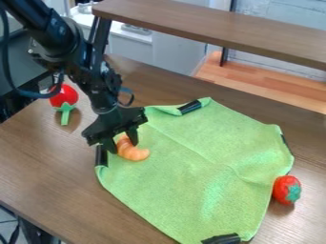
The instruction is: Move the croissant to the top left side of the table
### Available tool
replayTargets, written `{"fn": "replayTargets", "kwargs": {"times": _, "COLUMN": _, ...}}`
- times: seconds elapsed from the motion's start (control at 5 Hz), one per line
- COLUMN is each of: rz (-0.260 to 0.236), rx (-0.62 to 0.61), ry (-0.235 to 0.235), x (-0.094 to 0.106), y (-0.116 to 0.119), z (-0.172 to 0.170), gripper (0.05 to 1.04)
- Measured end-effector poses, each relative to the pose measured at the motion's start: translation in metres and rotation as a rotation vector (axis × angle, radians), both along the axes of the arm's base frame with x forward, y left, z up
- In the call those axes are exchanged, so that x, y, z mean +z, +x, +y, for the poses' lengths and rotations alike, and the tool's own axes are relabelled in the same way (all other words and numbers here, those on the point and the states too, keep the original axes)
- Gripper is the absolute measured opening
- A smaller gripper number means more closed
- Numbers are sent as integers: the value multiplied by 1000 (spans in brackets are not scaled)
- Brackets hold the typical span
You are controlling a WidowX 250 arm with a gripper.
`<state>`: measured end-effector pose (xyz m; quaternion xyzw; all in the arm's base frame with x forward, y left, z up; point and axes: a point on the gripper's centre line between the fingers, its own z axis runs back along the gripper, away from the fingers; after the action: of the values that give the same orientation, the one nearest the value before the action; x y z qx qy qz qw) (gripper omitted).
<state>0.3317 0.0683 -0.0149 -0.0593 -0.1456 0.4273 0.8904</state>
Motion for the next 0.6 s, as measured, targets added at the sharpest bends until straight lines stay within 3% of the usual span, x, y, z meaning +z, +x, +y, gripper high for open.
{"fn": "replayTargets", "kwargs": {"times": 0.2, "rz": -8, "rx": 11, "ry": 6, "x": 1, "y": 0, "z": 1, "gripper": 509}}
{"fn": "replayTargets", "kwargs": {"times": 0.4, "rz": 20, "rx": 41, "ry": -3, "x": 4, "y": -2, "z": -3, "gripper": 495}}
{"fn": "replayTargets", "kwargs": {"times": 0.6, "rz": 2, "rx": 43, "ry": -68, "x": 27, "y": 0, "z": -12, "gripper": 263}}
